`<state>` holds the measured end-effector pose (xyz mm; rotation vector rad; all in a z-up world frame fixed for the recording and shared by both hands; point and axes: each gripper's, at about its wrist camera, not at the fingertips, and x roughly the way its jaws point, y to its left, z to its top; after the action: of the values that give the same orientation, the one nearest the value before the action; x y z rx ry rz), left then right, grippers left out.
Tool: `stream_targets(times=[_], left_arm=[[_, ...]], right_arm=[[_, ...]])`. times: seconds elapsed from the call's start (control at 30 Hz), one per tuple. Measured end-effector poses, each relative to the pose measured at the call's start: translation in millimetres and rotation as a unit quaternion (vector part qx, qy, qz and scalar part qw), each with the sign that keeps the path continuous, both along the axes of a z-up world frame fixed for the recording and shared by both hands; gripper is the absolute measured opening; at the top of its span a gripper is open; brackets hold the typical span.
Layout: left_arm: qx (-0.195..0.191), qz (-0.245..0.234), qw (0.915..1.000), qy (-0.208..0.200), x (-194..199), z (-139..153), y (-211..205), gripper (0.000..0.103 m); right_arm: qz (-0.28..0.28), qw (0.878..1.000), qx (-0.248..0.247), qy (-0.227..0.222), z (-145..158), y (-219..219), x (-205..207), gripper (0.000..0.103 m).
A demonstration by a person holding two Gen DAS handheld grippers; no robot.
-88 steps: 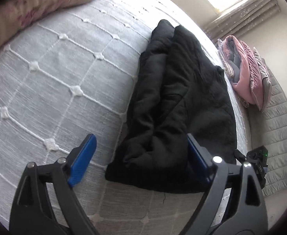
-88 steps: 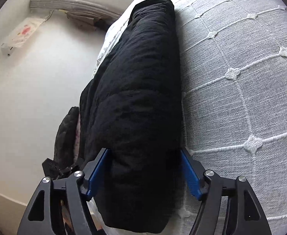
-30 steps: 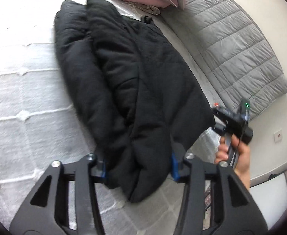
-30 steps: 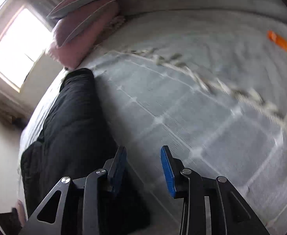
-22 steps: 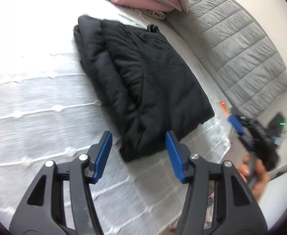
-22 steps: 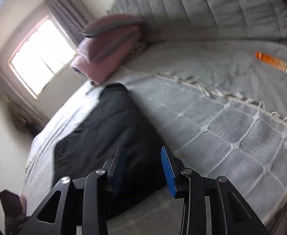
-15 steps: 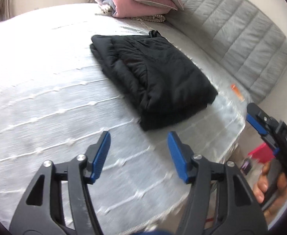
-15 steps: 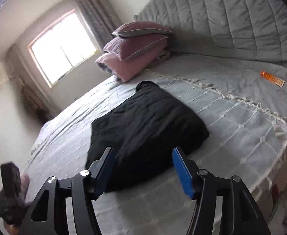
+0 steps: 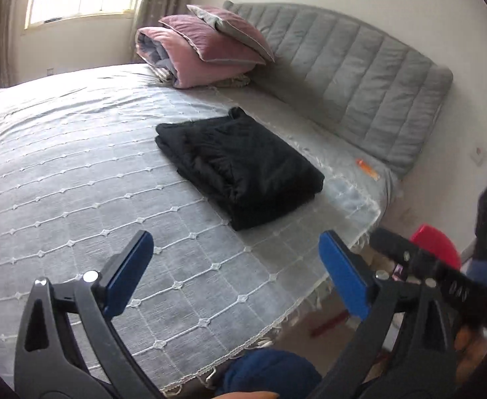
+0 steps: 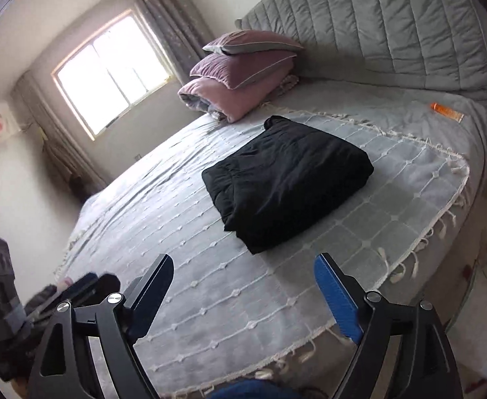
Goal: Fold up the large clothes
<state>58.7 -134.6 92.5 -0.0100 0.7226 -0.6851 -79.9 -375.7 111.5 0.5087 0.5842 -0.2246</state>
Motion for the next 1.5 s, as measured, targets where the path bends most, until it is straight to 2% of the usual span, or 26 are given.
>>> stream_targets(times=[0.1,0.23,0.5,0.73,0.93,1.1,1.5], left_arm=[[0.009,0.010,0.9999,-0.006,1.9,-4.1,3.0,0.100],[0.022,0.050,0.9985,0.001,11.4,-12.8,10.1,0.100],[0.036,0.055,0.9977,0.015,19.0,-23.8,10.4,0.100],[0.065,0.032,0.9972,0.018,13.1,-31.5,-8.1,0.100],[0.068,0.040,0.9968,0.015,10.1,-29.2,-10.0,0.100],[0.066,0.029,0.9971,0.027,10.0,-31.5,-13.1,0.100],[0.081,0.012,0.9966,0.005,1.4,-37.2,-29.4,0.102]], right_arm=[[-0.022,0.998,-0.059,0.013,5.5,17.4,-11.2,0.094],[-0.034,0.995,-0.092,0.027,1.6,27.6,-9.2,0.094],[-0.048,0.994,-0.096,0.035,-8.3,29.1,0.2,0.094],[-0.046,0.993,-0.098,0.054,-18.7,25.5,1.8,0.094],[-0.061,0.990,-0.115,0.057,-17.1,22.2,-4.0,0.094],[-0.060,0.990,-0.115,0.060,-17.9,20.9,-4.2,0.094],[-0.061,0.987,-0.130,0.075,-26.3,17.5,-3.4,0.094]])
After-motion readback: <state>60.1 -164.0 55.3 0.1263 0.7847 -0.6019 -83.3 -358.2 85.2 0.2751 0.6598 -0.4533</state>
